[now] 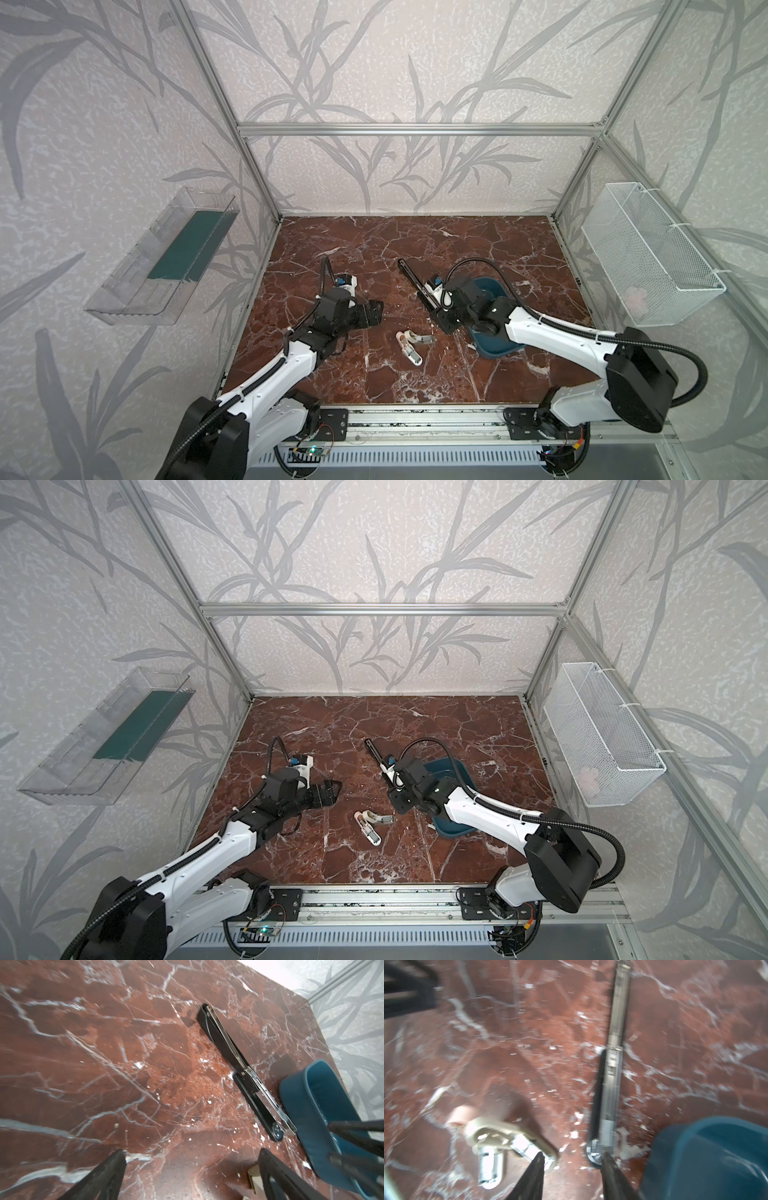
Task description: Load the staples into the stapler
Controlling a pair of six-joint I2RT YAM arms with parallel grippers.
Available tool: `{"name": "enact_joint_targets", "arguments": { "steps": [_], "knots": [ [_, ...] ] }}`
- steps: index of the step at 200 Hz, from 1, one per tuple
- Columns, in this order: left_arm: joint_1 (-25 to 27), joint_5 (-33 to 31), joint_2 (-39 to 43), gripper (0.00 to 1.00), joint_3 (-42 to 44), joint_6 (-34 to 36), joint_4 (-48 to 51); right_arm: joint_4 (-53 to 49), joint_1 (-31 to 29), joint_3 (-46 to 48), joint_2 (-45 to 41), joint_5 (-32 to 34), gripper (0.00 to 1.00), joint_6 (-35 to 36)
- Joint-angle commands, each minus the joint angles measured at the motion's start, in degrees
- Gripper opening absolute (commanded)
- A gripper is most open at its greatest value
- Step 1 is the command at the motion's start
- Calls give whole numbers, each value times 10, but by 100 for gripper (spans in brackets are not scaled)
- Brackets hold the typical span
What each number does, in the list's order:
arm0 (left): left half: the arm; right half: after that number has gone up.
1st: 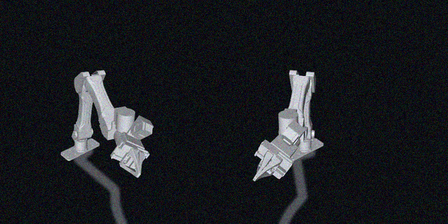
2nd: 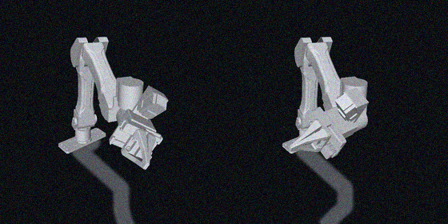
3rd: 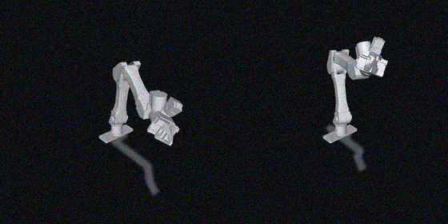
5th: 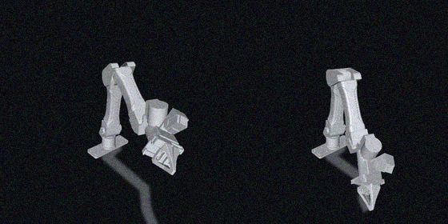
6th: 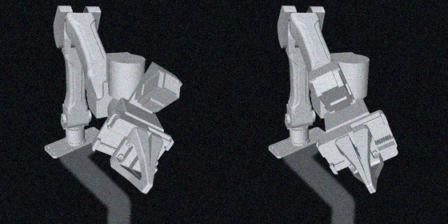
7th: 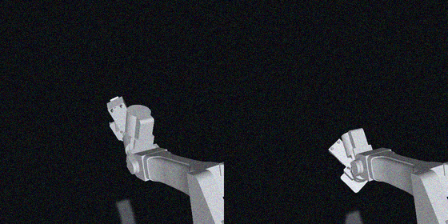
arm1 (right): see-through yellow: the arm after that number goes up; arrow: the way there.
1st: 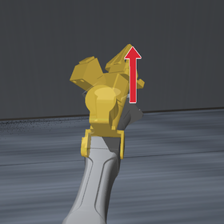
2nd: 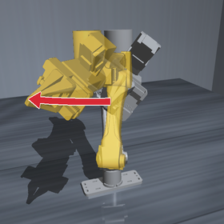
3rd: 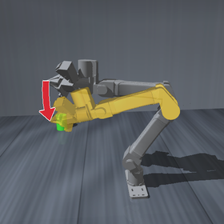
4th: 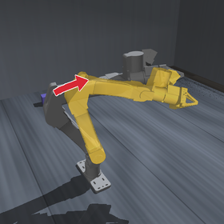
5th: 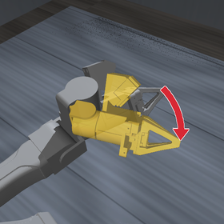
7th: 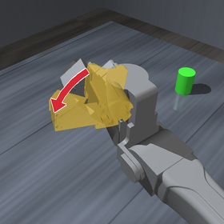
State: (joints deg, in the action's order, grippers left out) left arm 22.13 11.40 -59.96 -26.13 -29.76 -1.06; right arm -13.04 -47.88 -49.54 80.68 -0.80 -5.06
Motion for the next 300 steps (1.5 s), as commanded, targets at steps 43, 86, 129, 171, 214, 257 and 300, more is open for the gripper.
{"name": "enact_joint_targets", "arguments": {
  "steps": [43, 86, 129, 171, 214, 257, 300],
  "knots": [
    [3, 62, 8, 99, 1, -3, -12, 6, -31, 18, 31, -8, 51, 19],
    [3, 61, 35, 99, 2, 7, 11, -19, -31, -24, 101, -51, 51, 32],
    [3, 53, 46, 99, 4, 9, 21, -5, -41, -20, 118, -80, 58, 49],
    [3, 57, 41, 99, 4, 8, 14, -6, -41, -22, 149, -59, 59, 54],
    [3, 58, 38, 99, 2, 10, 11, -8, -41, -38, 168, -32, 58, 45],
    [3, 56, 42, 99, -1, 8, 12, -20, -41, -63, 199, 12, 43, 7],
    [3, 59, 42, 99, -1, 1, 7, -22, -41, -61, 194, 31, 32, -26]
  ]
}}
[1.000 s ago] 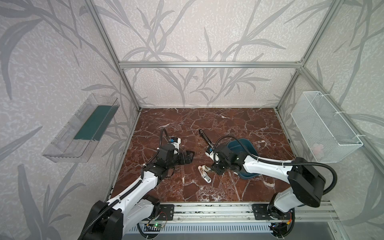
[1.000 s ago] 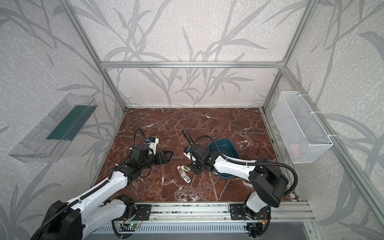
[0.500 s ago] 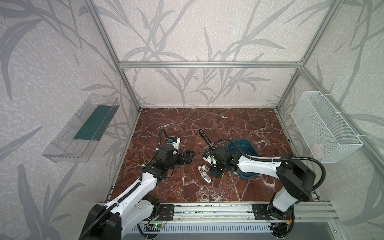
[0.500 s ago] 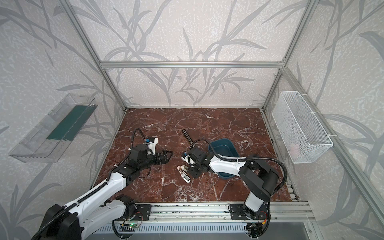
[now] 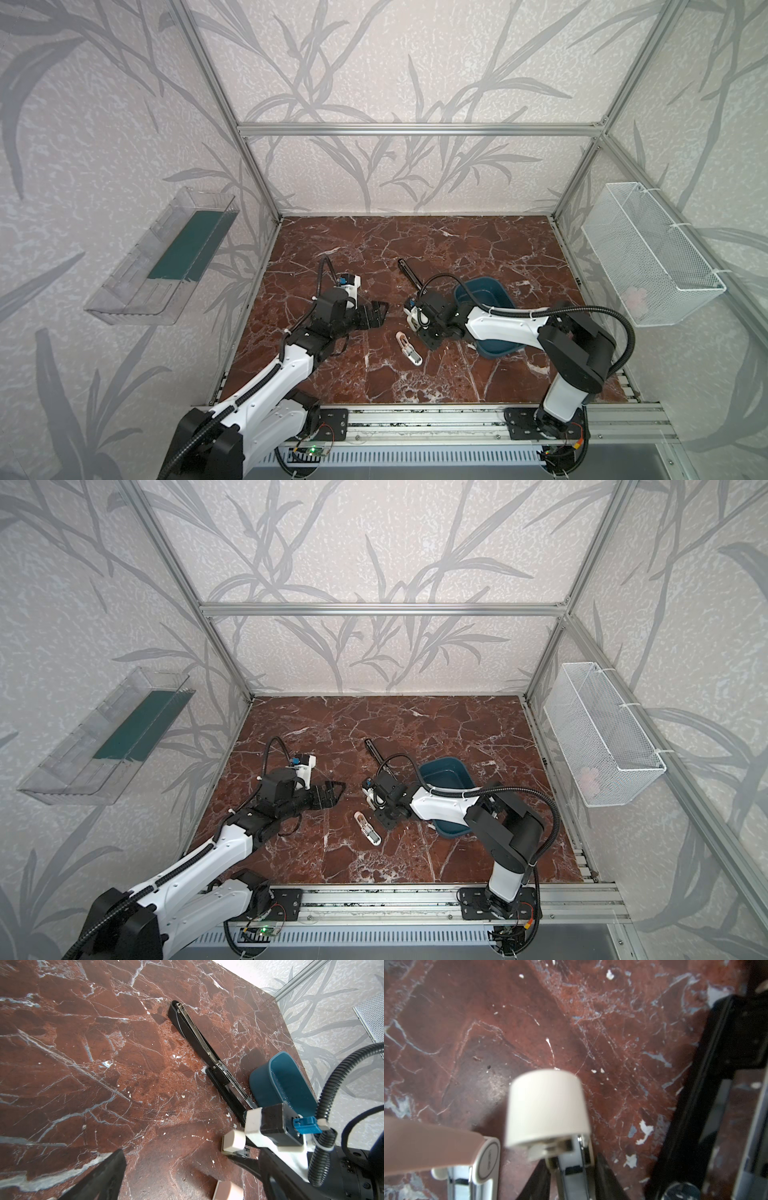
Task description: Load the staples into the stapler
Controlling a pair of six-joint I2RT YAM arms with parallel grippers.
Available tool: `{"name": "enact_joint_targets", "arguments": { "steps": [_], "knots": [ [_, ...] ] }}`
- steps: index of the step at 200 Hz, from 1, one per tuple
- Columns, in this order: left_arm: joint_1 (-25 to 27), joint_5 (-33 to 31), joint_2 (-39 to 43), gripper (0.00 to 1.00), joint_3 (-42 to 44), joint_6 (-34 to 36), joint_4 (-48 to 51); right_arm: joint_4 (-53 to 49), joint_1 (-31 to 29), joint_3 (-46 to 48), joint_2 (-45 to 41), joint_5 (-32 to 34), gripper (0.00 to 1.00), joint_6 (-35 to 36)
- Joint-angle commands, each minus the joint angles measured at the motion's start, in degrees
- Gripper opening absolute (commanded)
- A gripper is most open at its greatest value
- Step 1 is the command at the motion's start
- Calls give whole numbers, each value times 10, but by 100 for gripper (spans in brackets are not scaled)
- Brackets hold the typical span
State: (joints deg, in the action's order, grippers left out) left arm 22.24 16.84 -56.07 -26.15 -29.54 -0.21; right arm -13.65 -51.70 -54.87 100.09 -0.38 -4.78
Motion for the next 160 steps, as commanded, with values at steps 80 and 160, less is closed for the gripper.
{"name": "enact_joint_targets", "arguments": {
  "steps": [80, 160],
  "knots": [
    [2, 1, -16, 99, 1, -20, -11, 13, -19, 58, -98, 38, 45, -62],
    [3, 17, 17, 97, 30, -61, -5, 72, -135, 140, -194, 69, 59, -111]
  ]
}}
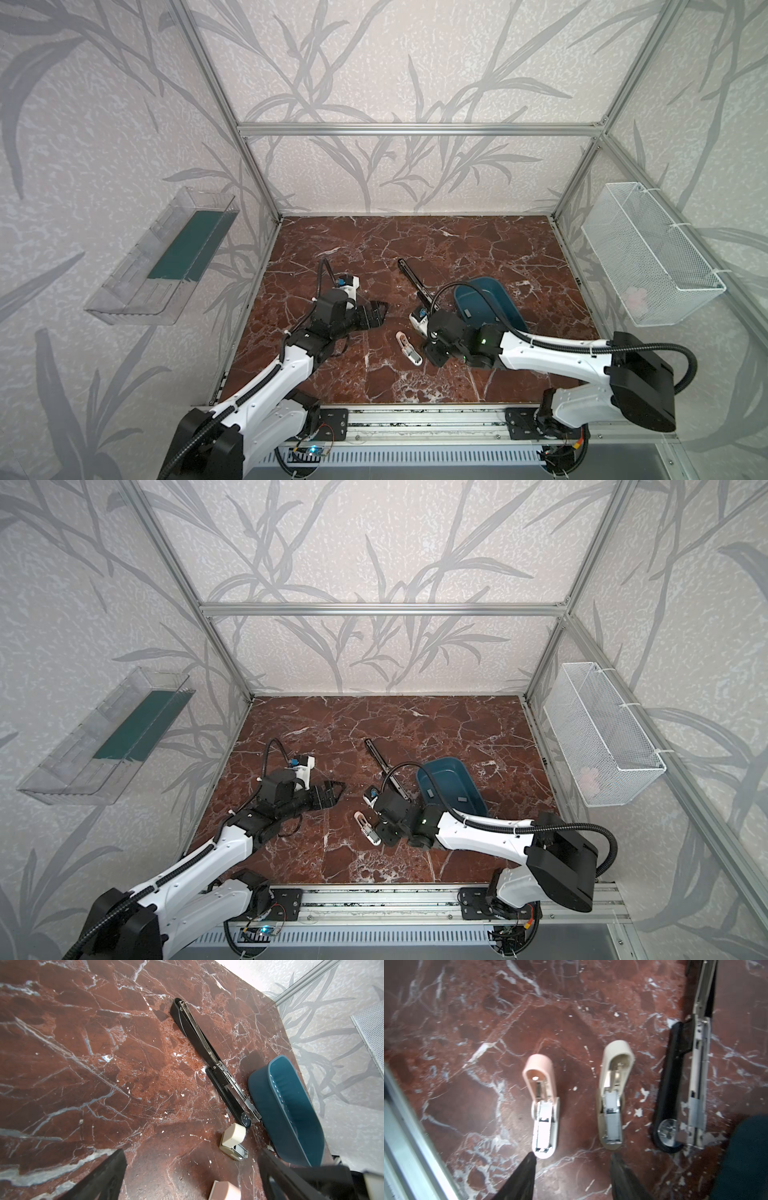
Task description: Load the staples into the stapler
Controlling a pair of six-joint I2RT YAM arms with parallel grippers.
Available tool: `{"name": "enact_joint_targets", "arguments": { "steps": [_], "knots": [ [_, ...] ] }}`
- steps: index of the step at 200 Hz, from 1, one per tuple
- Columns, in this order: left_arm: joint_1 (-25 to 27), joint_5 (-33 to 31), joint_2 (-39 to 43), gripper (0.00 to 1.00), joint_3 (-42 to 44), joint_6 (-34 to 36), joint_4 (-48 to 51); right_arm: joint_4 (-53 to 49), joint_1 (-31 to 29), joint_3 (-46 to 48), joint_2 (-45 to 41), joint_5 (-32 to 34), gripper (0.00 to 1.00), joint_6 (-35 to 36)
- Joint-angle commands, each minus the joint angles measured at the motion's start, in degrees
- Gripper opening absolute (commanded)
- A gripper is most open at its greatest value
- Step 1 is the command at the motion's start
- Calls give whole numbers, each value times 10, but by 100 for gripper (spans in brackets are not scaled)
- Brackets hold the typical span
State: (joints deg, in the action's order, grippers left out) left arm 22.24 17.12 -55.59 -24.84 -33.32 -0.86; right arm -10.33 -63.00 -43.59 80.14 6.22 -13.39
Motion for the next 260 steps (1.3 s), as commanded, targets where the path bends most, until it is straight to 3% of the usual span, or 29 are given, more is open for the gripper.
{"name": "enact_joint_targets", "arguments": {
  "steps": [1, 95, 145, 215, 260],
  "knots": [
    [3, 15, 12, 97, 18, -23, 2, 41, -23, 29, 6, 3, 59, -25],
    [8, 54, 33, 92, 54, -51, -5, 142, -37, 55, 117, 10, 58, -41],
    [11, 59, 36, 92, 55, -48, 2, 189, -54, 84, 134, 23, 46, -32],
    [17, 65, 39, 90, 67, -56, -5, 301, -86, 161, 168, 63, 45, -51],
    [29, 88, 7, 83, 74, -59, -41, 350, -90, 183, 197, 67, 29, -61]
  ]
}}
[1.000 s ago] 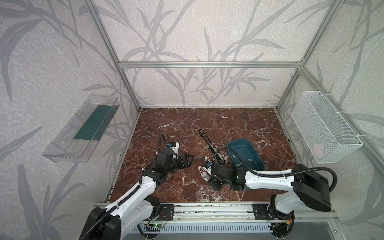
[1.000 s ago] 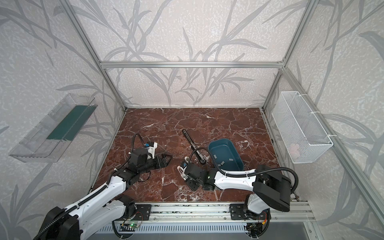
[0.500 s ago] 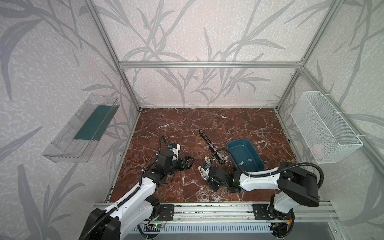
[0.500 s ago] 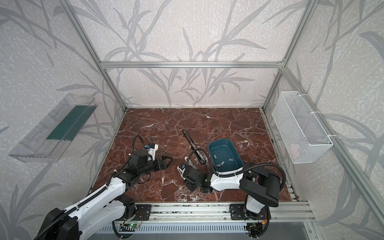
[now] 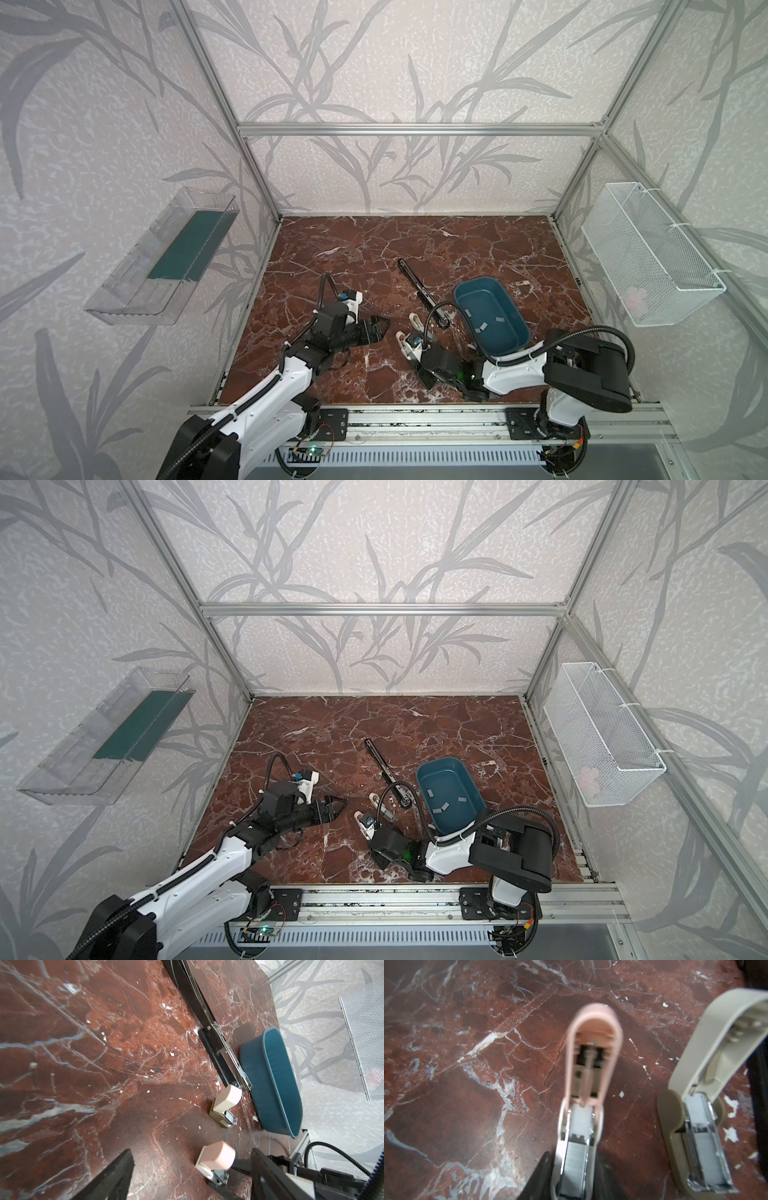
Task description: Load the staples into the stapler
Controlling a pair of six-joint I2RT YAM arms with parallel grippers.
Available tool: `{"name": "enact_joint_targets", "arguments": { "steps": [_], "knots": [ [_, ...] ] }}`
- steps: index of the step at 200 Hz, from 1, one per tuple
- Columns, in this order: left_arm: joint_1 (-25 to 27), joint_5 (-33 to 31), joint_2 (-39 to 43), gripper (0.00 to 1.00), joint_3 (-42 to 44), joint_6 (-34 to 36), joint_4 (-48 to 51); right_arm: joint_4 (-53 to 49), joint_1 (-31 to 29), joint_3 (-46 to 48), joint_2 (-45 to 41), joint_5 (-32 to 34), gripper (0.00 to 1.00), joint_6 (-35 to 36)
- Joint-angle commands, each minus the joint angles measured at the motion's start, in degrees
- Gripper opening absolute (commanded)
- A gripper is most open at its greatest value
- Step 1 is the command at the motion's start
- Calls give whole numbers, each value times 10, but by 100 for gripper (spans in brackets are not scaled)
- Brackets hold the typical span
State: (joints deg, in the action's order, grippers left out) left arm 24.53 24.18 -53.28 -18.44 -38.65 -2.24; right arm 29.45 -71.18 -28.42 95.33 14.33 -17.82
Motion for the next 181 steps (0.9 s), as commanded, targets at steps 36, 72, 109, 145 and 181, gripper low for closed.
{"name": "enact_joint_targets", "arguments": {
  "steps": [36, 72, 109, 145, 181],
  "knots": [
    [14, 27, -50, 67, 26, -20, -89, -19, -10, 42, 52, -16, 22, -26],
    [37, 35, -93, 51, 24, -21, -122, 8, -11, 43, 67, -23, 18, -34],
    [79, 20, -126, 39, 15, -19, -157, 34, -11, 38, 84, -34, 17, -41],
    [123, 2, -132, 32, 37, -23, -191, 51, -10, 36, 90, -31, 17, -47],
    [173, -10, -136, 29, 73, -29, -223, 69, -10, 34, 102, -18, 17, -56]
  ]
}}
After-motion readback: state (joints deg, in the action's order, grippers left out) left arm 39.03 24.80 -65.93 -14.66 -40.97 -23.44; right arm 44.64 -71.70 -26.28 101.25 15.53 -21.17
